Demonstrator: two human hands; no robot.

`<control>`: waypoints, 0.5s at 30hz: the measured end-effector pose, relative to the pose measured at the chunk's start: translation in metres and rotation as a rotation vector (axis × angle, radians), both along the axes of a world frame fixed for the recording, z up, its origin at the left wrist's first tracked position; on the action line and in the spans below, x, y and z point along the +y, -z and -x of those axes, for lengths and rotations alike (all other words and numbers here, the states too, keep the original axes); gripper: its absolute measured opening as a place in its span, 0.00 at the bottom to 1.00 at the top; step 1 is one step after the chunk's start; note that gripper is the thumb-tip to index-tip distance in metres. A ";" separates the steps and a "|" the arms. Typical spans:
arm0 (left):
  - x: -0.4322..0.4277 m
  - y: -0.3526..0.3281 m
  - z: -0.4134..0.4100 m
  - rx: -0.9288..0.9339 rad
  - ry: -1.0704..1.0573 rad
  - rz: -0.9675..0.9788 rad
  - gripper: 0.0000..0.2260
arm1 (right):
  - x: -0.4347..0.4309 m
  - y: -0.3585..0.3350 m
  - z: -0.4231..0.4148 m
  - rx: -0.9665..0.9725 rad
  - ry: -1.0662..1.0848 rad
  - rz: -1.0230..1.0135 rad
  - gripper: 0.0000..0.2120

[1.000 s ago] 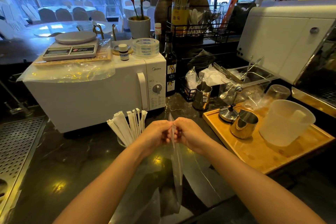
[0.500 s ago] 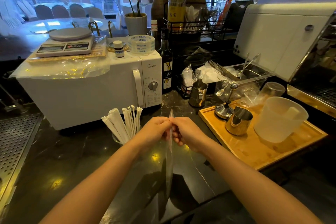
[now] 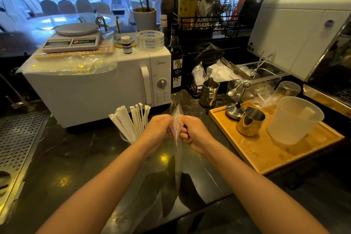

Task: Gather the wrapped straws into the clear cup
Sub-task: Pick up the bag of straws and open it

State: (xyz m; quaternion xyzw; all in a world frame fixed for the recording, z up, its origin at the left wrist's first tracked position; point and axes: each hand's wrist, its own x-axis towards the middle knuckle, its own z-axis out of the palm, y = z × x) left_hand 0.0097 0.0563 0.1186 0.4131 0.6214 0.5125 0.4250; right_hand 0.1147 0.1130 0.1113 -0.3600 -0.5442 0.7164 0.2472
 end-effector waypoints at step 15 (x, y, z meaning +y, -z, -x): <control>-0.005 -0.014 0.045 0.282 -0.021 0.114 0.14 | 0.037 -0.030 -0.033 -0.616 -0.262 -0.559 0.17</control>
